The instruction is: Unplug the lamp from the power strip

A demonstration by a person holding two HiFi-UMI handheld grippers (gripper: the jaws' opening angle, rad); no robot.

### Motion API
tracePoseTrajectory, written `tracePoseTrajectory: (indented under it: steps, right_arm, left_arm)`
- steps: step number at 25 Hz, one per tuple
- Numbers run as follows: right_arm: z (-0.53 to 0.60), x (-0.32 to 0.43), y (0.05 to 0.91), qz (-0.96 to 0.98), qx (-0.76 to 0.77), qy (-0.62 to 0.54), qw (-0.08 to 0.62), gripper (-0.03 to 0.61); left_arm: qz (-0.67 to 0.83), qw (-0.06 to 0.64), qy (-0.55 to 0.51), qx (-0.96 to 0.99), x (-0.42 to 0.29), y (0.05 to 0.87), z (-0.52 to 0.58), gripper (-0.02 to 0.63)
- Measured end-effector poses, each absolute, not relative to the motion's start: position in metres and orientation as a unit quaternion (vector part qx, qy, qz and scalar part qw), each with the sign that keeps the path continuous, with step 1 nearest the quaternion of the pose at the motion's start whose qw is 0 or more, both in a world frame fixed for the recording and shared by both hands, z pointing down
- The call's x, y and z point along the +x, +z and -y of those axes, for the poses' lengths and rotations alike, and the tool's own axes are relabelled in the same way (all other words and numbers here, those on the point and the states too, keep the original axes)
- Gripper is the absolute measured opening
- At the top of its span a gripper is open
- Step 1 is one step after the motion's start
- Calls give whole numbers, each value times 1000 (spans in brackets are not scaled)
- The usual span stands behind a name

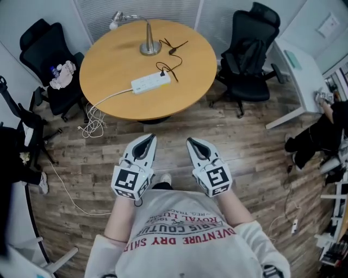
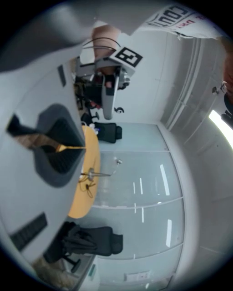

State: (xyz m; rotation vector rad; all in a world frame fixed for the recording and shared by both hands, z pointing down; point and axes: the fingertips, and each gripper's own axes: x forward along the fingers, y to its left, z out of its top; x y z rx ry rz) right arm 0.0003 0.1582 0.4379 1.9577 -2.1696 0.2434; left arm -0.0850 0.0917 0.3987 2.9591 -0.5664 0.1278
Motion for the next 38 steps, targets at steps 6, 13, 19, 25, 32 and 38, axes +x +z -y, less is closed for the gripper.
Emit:
tracePoseTrajectory:
  steps: [6,13,19,25,32,38]
  right_arm:
    - [-102,19,439,739,660,90,106,31]
    - [-37,39,453,764,629,97,108,31]
    - [35,73,463,799,584,94,105,31]
    - [110,116,457,838,529,75,112,31]
    - [177,168,479,867,470,93,139,31]
    - [201,170,513,885,404,115,198,31]
  left_arm:
    - [199,78,47,976,-74,406,-37,28]
    - [231,86,63,967,-55,425,11,28]
    - [290,88,67,951,-29,440,64,28]
    - [348,95,71,930,10,442,120,28]
    - [415,109,84,900,52,459,172,28]
    - [449,135,118,875,57,495,202,28]
